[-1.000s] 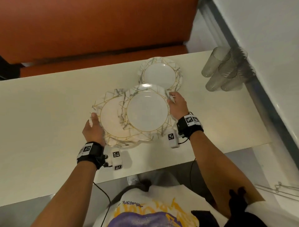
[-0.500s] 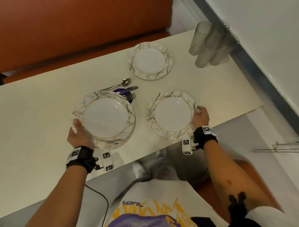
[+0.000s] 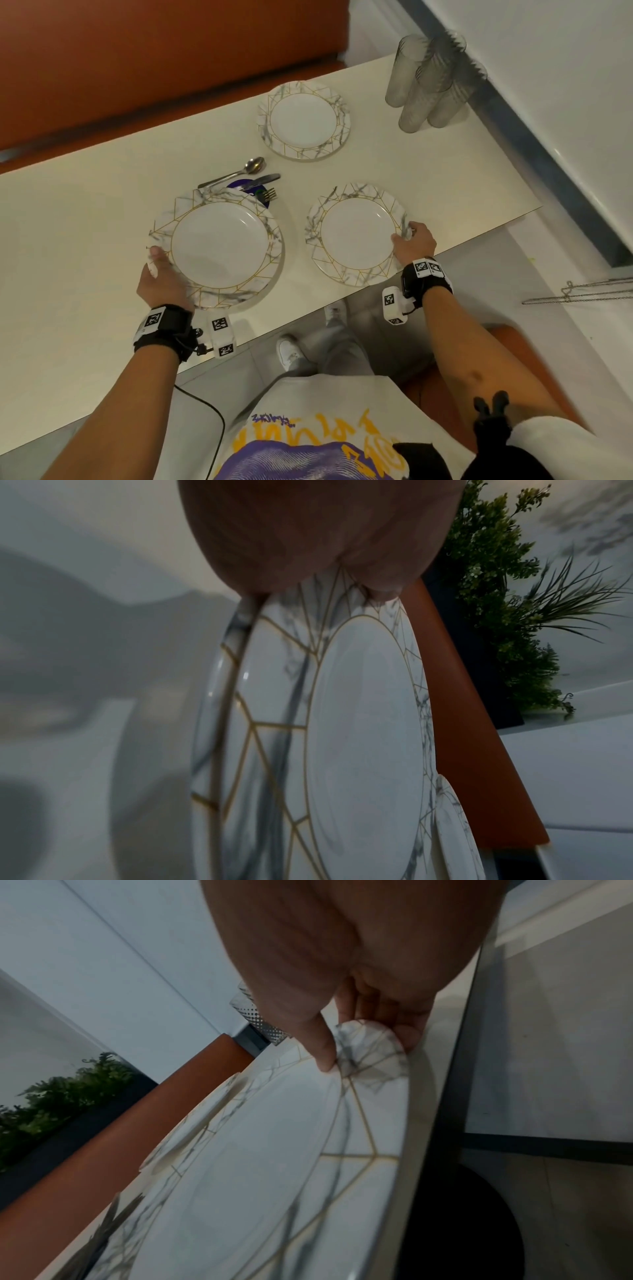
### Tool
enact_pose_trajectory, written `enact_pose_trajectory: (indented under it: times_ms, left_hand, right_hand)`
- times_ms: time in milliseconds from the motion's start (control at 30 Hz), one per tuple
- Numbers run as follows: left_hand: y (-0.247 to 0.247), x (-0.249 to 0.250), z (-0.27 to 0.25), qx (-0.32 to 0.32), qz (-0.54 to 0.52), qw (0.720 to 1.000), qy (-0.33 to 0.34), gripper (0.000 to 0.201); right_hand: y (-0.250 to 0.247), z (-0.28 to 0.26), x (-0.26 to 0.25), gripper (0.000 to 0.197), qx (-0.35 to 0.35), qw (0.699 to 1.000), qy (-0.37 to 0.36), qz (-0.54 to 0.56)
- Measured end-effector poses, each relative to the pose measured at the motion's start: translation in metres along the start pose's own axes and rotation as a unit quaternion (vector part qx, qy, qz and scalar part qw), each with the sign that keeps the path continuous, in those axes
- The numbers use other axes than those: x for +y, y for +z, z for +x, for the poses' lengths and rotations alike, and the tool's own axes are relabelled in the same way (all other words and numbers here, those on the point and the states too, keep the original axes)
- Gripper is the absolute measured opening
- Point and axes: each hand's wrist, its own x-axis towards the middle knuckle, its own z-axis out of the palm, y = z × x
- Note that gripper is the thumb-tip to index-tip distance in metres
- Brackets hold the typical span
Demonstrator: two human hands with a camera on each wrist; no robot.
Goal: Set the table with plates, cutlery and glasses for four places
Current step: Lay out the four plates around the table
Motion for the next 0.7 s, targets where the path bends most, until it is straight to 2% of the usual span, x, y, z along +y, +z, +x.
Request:
enact_pose_trajectory:
  times_ms: [100,267,600,700]
  left_hand:
    - [0.001,-0.001,-0.002,-0.006,0.003,1.0,0.0,0.047]
    - [0.003,0.002,-0.003,-0.014,-0.03,0.999,-0.038,0.04]
    - [-0.005,0.002,0.001,-0.025,-0.029,0.999,-0.027,0.053]
    - [-0.005,0.005,0.001,-0.026,-0.041,0.998,-0.041,0.049]
  right_hand:
    - [-0.002,0.002,0.007,0.055,-0.003,1.0,-0.004,0.008]
    - [-0.002,0.004,0.006,0.054,-0.005,1.0,-0.006,0.007]
    - [0.003,0.013,-0.003,0.053,-0.002,1.0,-0.001,-0.018]
    - [0.002,0.016,-0.007,0.052,-0.006,1.0,0.004,-0.029]
